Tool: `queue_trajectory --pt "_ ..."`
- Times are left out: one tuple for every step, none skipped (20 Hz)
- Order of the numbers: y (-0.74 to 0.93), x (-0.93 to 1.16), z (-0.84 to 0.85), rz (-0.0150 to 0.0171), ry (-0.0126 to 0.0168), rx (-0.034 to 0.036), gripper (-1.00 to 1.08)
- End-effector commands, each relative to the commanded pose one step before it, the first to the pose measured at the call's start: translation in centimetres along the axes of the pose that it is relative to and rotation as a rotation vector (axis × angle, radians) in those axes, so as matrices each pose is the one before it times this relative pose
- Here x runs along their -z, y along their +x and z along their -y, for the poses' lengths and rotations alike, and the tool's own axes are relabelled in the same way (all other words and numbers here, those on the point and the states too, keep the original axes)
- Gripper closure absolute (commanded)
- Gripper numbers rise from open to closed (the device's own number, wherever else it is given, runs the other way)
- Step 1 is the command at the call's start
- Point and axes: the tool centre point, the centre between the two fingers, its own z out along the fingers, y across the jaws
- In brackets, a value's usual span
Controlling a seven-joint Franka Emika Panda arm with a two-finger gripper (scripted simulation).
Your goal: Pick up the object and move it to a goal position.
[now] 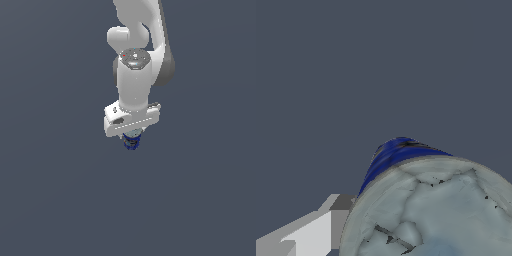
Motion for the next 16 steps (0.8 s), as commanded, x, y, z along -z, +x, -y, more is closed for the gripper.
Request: queue_trajectory --pt "-0.524 3.260 -0.189 -0.00508 -0.00156 0.00028 1.08" --pt "-0.236 1.231 -0.073 0.00000 0.00000 0.00000 1.08" --pt "-0.233 1.229 -0.074 0.00000 0.00000 0.00000 1.08" --pt "-0.230 1.226 -0.074 0.00000 0.00000 0.00000 1.08" --pt "-0.227 1.223 -0.067 -0.00038 0.00046 0.00035 1.08" --pt "-0.216 1.183 -0.074 0.00000 0.00000 0.00000 1.08" --pt "-0.207 1.154 -0.074 0.00000 0.00000 0.00000 1.08" --pt "-0.198 1.122 -0.074 0.00000 0.00000 0.00000 1.08" --pt "-0.188 1.085 -0.073 0.00000 0.00000 0.00000 1.08" --pt "-0.178 1.044 -0.072 0.00000 0.00000 0.00000 1.08" --pt "-0.166 0.999 -0.071 0.00000 0.00000 0.00000 1.08" --pt "-0.154 0.947 -0.070 0.00000 0.00000 0.00000 1.08" --pt "-0.140 0.887 -0.068 0.00000 0.00000 0.00000 1.08" --pt "-0.125 0.823 -0.065 0.00000 0.00000 0.00000 1.08" --pt "-0.112 0.760 -0.062 0.00000 0.00000 0.00000 1.08" --pt "-0.100 0.699 -0.059 0.00000 0.00000 0.00000 1.08"
